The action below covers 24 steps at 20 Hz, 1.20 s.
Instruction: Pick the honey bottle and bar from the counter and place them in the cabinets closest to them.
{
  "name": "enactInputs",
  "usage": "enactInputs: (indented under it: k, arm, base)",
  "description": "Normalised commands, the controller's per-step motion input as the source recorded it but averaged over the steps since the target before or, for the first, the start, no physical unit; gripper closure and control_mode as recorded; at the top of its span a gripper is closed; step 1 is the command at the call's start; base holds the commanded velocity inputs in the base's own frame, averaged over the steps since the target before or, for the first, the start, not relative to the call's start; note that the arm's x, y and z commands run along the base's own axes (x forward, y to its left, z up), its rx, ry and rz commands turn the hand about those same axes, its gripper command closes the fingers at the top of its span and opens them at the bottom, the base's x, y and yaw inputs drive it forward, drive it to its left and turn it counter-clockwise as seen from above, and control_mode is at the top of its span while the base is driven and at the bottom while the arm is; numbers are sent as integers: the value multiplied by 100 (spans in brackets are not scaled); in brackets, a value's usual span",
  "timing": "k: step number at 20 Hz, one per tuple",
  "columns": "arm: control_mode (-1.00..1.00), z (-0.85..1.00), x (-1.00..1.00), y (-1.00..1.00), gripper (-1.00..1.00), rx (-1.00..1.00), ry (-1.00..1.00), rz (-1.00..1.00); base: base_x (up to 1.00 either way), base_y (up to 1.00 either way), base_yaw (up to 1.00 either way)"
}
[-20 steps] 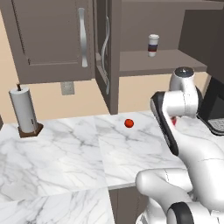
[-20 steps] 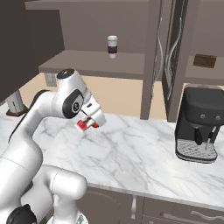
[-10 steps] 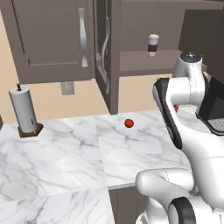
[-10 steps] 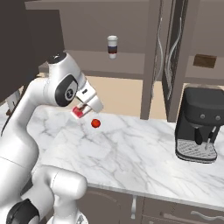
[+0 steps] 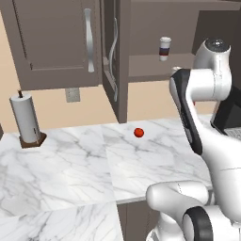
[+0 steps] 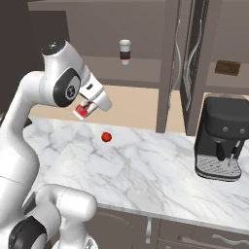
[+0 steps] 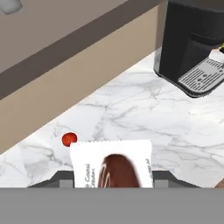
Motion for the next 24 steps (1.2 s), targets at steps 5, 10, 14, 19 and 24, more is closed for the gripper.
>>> enactInputs:
  k: [5, 10, 14, 19, 24]
  arm:
    - [-100, 37, -19, 0, 100, 0, -14, 13]
    - [-100, 34, -29, 0, 100, 0, -16, 16]
    - [-100, 33, -14, 6, 100, 0, -16, 14]
    - [-100, 26, 6, 26, 100, 0, -6, 10]
    - [-100, 16, 20, 25, 100, 0, -6, 6]
  base:
    - [0, 0, 0]
    - [0, 0, 0]
    - [0, 0, 0]
    - [0, 0, 0]
    - [0, 0, 0]
